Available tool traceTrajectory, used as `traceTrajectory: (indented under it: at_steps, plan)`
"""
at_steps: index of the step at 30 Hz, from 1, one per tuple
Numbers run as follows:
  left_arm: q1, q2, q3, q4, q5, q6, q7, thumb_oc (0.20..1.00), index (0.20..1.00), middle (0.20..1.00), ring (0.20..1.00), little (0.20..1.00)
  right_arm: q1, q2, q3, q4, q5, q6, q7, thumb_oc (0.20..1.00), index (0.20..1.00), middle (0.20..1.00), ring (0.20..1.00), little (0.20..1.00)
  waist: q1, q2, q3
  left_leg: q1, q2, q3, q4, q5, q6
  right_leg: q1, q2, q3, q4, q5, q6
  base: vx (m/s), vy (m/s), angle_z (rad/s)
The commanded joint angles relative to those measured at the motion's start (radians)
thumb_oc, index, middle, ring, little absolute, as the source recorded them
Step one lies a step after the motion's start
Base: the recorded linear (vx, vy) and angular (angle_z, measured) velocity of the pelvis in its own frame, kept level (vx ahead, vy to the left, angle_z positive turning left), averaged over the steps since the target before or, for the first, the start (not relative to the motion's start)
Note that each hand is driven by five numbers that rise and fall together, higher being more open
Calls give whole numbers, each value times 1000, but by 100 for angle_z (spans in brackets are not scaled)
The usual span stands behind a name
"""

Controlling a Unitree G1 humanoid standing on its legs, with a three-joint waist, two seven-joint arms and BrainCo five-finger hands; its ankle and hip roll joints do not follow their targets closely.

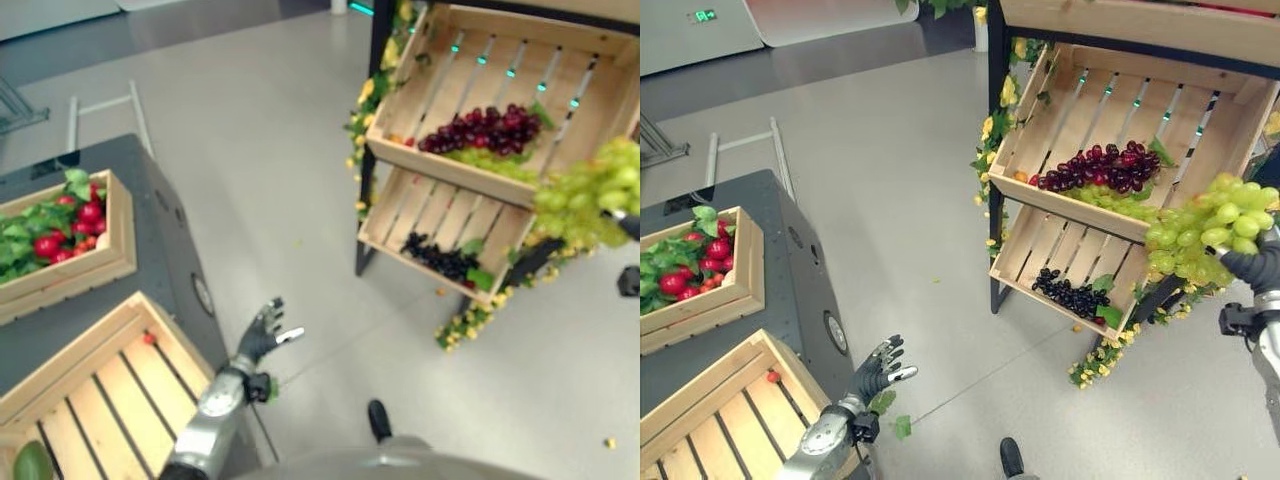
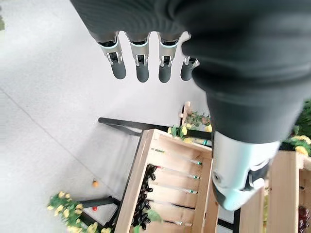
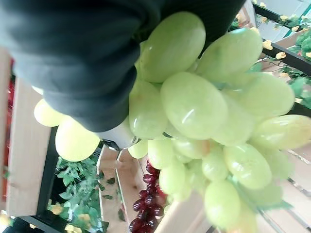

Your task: Pick up the fruits from the basket on one side to the basket on the other side

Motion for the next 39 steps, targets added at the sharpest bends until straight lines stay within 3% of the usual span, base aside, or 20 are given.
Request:
traceTrajectory:
  at_steps: [1, 13, 21, 31, 39]
  plan:
    - [-64, 48, -30, -6, -5, -36, -4, 1000, 1000, 1000, 1000, 1000, -199, -86, 14, 66, 45, -44, -30, 200, 200, 200, 200, 200, 34, -51, 6, -24, -32, -61, 15, -42, 0, 68, 30, -48, 11, -146, 62, 0, 0, 0]
    - [-84, 76, -99, -34, -49, -35, -4, 1000, 1000, 1000, 1000, 1000, -573, -208, 307, 301, 54, -12, -56, 200, 200, 200, 200, 200, 67, -55, 28, -48, -34, -90, 16, -25, -14, 59, 26, -85, 11, -156, 52, 15, -16, 6]
    - [-85, 102, -125, -49, -80, -32, -3, 1000, 1000, 1000, 1000, 1000, -955, -288, 604, 520, 34, 24, -58, 200, 200, 200, 200, 200, 85, -55, 41, -69, -34, -106, 12, -5, -28, 48, 20, -112, 11, -158, 46, 3, -15, 9]
    - [-96, 107, -152, -48, -108, -27, 4, 1000, 1000, 1000, 1000, 1000, -1488, -242, 985, 840, 27, 60, -68, 200, 200, 200, 200, 200, 91, -48, 41, -91, -36, -121, 8, 15, -38, 33, 16, -130, 11, -162, 43, -7, -7, 10]
    - [-97, 109, -167, -44, -118, -22, 12, 1000, 1000, 1000, 1000, 1000, -1726, -170, 1142, 1074, -21, 90, -69, 200, 200, 200, 200, 200, 97, -42, 46, -105, -37, -134, 6, 24, -42, 22, 14, -139, 11, -160, 42, -25, 0, 3]
